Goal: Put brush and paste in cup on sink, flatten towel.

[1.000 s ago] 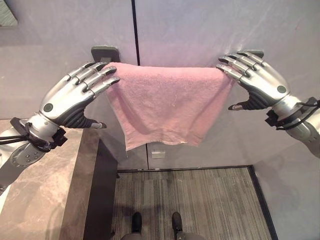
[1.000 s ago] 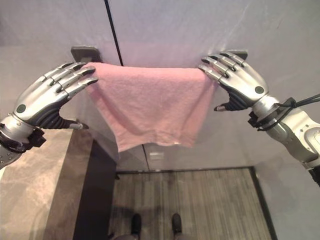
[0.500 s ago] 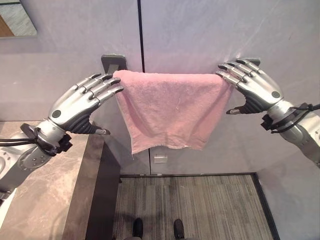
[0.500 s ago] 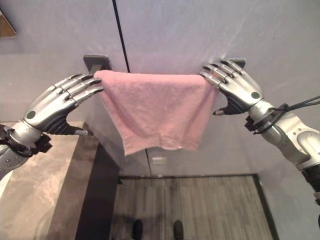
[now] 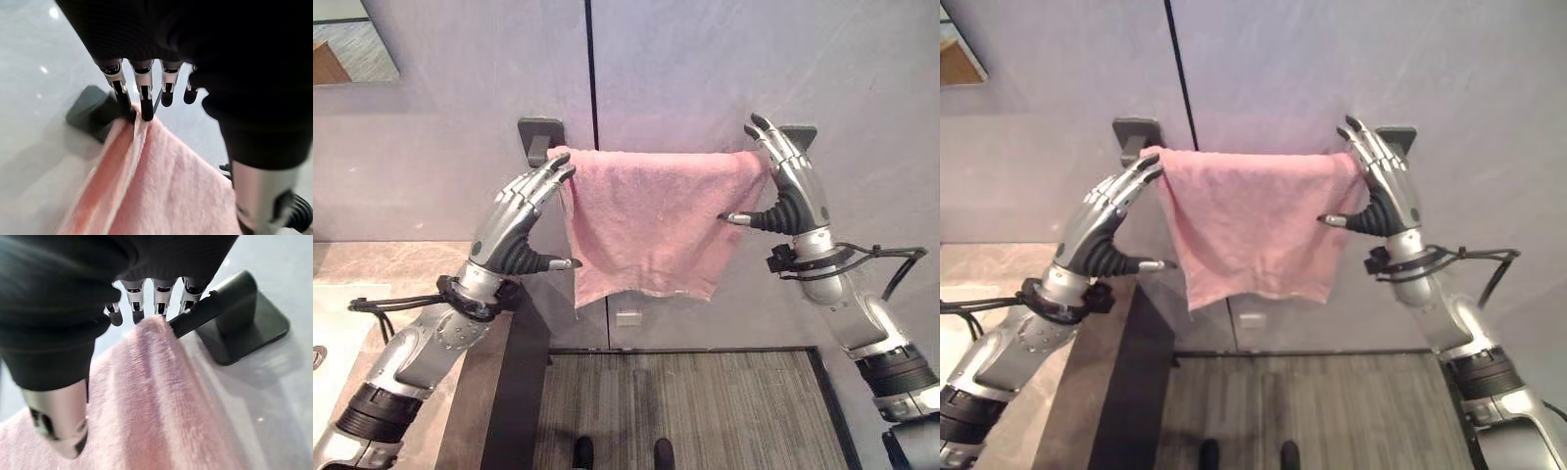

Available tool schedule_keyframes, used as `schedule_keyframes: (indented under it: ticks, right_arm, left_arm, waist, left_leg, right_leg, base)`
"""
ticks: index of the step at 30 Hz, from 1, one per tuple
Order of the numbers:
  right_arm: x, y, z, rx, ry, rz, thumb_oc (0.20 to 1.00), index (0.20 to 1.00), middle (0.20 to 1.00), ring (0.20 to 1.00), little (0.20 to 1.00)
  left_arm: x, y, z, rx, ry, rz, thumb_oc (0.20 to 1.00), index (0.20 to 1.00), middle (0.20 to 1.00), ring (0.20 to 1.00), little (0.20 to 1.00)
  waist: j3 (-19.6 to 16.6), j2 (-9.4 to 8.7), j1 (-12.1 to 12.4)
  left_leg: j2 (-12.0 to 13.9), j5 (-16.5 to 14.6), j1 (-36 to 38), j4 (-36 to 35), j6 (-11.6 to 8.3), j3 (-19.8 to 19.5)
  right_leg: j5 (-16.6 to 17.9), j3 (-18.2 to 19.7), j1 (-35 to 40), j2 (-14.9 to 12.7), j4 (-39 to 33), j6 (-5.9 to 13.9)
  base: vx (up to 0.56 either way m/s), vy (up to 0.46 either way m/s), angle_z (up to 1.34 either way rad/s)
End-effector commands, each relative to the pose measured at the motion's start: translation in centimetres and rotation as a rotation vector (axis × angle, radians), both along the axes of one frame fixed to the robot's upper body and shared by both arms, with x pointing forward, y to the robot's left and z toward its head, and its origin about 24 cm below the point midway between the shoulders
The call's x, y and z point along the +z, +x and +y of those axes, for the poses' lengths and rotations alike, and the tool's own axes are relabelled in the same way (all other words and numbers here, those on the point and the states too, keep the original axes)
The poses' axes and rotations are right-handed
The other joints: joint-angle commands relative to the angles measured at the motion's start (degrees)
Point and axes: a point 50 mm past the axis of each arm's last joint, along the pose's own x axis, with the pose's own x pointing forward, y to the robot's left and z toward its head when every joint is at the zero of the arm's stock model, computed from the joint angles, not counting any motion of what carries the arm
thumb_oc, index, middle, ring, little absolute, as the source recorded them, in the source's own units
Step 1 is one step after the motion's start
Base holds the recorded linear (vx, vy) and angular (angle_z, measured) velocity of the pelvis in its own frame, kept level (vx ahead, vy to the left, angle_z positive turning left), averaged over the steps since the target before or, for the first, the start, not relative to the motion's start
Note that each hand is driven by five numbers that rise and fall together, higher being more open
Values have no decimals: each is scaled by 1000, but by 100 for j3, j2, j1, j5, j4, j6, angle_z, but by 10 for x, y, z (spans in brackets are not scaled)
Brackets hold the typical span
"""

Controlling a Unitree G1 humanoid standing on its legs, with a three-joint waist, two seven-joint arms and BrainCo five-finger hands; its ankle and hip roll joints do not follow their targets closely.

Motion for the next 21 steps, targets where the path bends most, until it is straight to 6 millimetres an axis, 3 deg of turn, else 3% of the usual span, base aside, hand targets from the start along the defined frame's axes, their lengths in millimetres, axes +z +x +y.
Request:
schedule_keyframes:
  ticks: [1, 6, 8, 10, 13, 15, 18, 19, 20, 21]
  right_arm:
    - [25, -10, 3, 66, 163, -133, 1000, 1000, 1000, 1000, 1000]
    - [23, -24, -1, 73, 269, -153, 1000, 1000, 1000, 1000, 1000]
    - [-7, -46, -31, -54, 357, -97, 1000, 1000, 1000, 1000, 1000]
    - [-30, -58, -46, -127, 403, -24, 1000, 1000, 1000, 1000, 1000]
    - [-58, -66, -55, -188, 446, 83, 1000, 1000, 1000, 1000, 1000]
    - [-86, -68, -57, -204, 534, 207, 1000, 1000, 1000, 1000, 1000]
    - [-127, -73, -59, -255, 601, 384, 1000, 1000, 1000, 1000, 1000]
    - [-152, -78, -59, -298, 600, 485, 1000, 1000, 1000, 1000, 1000]
    - [-152, -77, -59, -297, 600, 485, 1000, 1000, 1000, 1000, 1000]
    - [-164, -81, -59, -318, 635, 535, 1000, 1000, 1000, 1000, 1000]
  left_arm:
    - [17, 7, 7, 40, -78, -100, 1000, 1000, 1000, 1000, 1000]
    - [6, -3, 26, 152, -135, -90, 1000, 1000, 1000, 1000, 1000]
    - [-25, -22, 48, 243, -321, 24, 1000, 1000, 1000, 1000, 1000]
    - [-47, -33, 53, 249, -471, 129, 1000, 1000, 1000, 1000, 1000]
    - [-86, -38, 44, 183, -711, 356, 1000, 1000, 1000, 1000, 1000]
    - [-127, -40, 31, 98, -887, 627, 1000, 1000, 1000, 1000, 1000]
    - [-159, -48, 27, 149, -821, 791, 1000, 1000, 1000, 1000, 1000]
    - [-182, -56, 24, 175, -856, 899, 1000, 1000, 1000, 1000, 1000]
    - [-182, -56, 24, 174, -857, 899, 1000, 1000, 1000, 1000, 1000]
    - [-191, -60, 24, 192, -882, 938, 1000, 1000, 1000, 1000, 1000]
  waist:
    - [-211, -184, 46]
    - [-341, -240, 51]
    - [-428, -274, 26]
    - [-428, -261, -19]
    - [-418, -239, -73]
    - [-406, -197, -102]
    - [-374, -171, -146]
    - [-355, -154, -160]
    - [-356, -153, -161]
    - [-352, -146, -167]
  left_leg:
    - [-76, -427, 399, 24, -77, 142]
    - [-75, -457, 638, 24, -26, 236]
    - [-80, -414, 813, 24, 8, 254]
    - [-83, -426, 884, 24, 25, 265]
    - [-88, -419, 922, 24, 42, 277]
    - [-88, -394, 931, 24, 58, 266]
    - [-72, -379, 943, 24, 68, 267]
    - [-75, -375, 947, 24, 71, 257]
    - [-74, -376, 946, 24, 71, 257]
    - [-72, -373, 949, 24, 73, 253]
  right_leg:
    - [145, -213, 30, -188, -9, 301]
    - [115, -172, 228, -133, 22, 272]
    - [106, -173, 367, -125, 73, 239]
    - [84, -179, 433, -129, 93, 230]
    - [94, -156, 472, -153, 94, 229]
    - [107, -144, 474, -156, 104, 227]
    - [90, -137, 462, -151, 139, 231]
    - [86, -135, 450, -147, 157, 231]
    - [84, -135, 449, -147, 158, 230]
    - [84, -135, 441, -145, 171, 228]
  base:
    - [0, 0, 0]
    - [-62, 15, -11]
    - [1, 2, -13]
    - [17, 5, 1]
    - [0, 0, 0]
    - [-18, 4, 0]
    - [-8, -1, -2]
    - [-20, -2, -5]
    - [-15, -6, -7]
    - [0, 0, 0]
